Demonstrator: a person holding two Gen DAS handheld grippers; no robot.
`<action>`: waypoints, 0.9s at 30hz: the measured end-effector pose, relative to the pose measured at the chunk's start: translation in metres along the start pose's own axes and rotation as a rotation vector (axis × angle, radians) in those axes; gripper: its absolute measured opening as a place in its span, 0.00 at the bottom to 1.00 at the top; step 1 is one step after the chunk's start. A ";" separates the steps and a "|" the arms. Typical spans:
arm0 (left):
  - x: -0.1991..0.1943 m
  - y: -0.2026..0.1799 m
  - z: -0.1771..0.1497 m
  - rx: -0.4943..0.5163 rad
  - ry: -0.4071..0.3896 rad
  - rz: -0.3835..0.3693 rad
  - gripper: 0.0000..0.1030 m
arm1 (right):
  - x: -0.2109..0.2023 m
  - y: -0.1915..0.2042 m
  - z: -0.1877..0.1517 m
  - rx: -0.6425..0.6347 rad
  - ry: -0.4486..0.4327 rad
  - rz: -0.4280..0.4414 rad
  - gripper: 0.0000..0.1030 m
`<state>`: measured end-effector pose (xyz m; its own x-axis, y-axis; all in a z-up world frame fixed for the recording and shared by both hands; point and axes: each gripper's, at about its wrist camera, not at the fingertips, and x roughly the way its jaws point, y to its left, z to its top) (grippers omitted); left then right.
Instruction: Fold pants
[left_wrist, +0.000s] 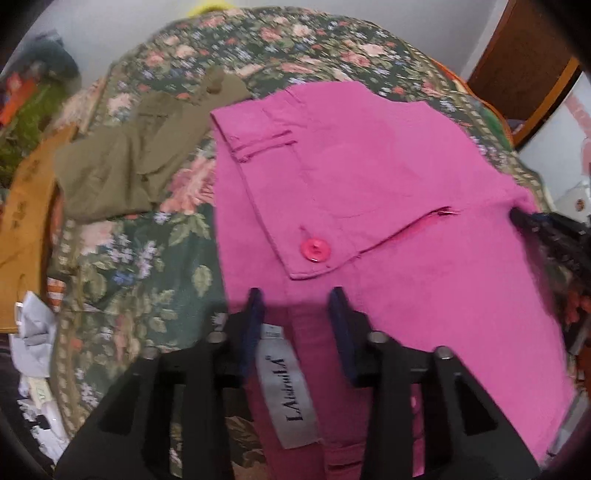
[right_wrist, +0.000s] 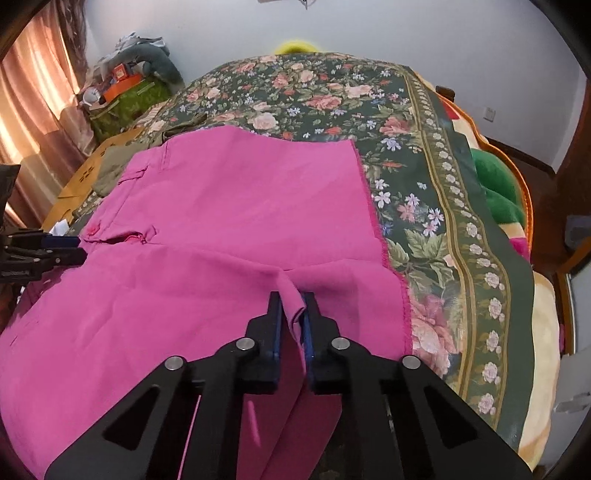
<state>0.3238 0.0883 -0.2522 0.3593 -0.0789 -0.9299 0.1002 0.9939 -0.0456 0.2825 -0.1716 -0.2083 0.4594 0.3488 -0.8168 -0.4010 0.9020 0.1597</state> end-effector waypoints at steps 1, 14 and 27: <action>0.000 -0.001 -0.001 0.014 -0.009 0.016 0.30 | -0.001 0.000 -0.001 -0.005 -0.021 -0.010 0.07; 0.003 -0.005 -0.006 0.015 -0.027 0.085 0.30 | 0.004 -0.007 -0.004 0.040 -0.027 -0.055 0.03; -0.019 0.003 0.013 -0.021 -0.044 0.048 0.32 | -0.036 -0.016 0.009 0.061 -0.036 0.025 0.06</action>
<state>0.3289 0.0916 -0.2296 0.4036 -0.0342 -0.9143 0.0627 0.9980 -0.0097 0.2793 -0.1968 -0.1763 0.4786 0.3790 -0.7920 -0.3639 0.9065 0.2138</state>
